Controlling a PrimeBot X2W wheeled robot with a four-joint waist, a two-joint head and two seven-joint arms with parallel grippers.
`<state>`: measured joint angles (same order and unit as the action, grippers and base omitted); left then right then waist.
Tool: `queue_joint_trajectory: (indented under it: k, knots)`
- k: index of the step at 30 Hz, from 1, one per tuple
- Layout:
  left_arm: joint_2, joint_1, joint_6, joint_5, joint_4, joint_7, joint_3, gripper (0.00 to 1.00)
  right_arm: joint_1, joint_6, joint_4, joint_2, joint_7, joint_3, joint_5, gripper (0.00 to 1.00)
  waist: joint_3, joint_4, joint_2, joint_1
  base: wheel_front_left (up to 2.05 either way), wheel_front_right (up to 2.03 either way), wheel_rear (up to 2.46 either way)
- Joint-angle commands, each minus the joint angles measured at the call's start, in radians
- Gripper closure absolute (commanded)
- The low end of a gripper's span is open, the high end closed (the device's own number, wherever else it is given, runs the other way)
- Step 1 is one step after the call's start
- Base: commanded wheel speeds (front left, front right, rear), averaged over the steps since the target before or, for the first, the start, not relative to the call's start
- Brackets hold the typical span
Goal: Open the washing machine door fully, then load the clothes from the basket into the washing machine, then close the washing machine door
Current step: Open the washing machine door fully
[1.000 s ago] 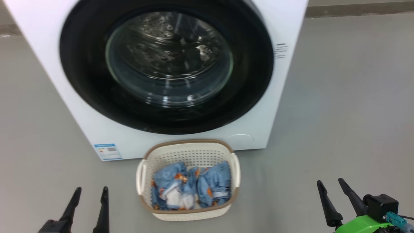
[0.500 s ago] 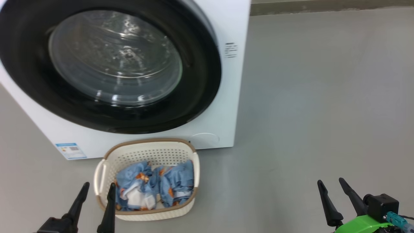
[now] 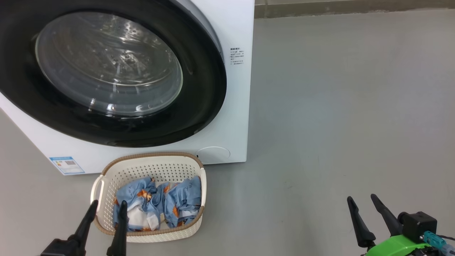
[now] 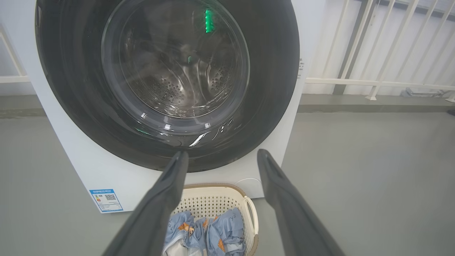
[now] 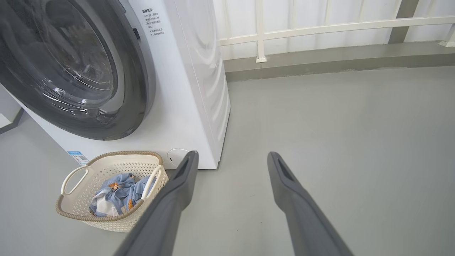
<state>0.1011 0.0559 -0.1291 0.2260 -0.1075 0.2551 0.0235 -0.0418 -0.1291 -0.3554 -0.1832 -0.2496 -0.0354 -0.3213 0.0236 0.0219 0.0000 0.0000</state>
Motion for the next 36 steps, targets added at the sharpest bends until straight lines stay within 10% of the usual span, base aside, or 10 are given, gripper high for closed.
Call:
queue_joint_trajectory:
  k: [1,2,21,36]
  knots:
    - [0.013,-0.035,-0.002,0.009,0.027,0.007,-0.031,0.00,-0.037,-0.002,0.028,-0.005,-0.012,-0.028,-0.022,0.60,0.002,0.001,0.0000,0.0000,0.00,0.00,0.00]
    - [0.012,-0.035,-0.002,0.010,0.028,0.007,-0.030,0.00,-0.042,-0.002,0.030,-0.003,-0.012,-0.030,-0.029,1.00,0.002,0.002,0.0000,0.0000,0.00,0.00,0.00]
    - [-0.012,-0.102,-0.002,0.032,0.037,0.007,0.028,0.00,-0.456,-0.002,0.156,0.067,-0.012,-0.049,-0.443,1.00,0.101,0.042,0.0000,0.0000,0.00,0.00,0.00]
    - [-0.039,-0.193,-0.002,0.064,0.034,0.007,0.068,0.00,-0.823,-0.002,0.023,-0.094,0.152,-0.198,-1.091,1.00,0.240,0.177,0.0000,0.0000,0.00,0.00,0.00]
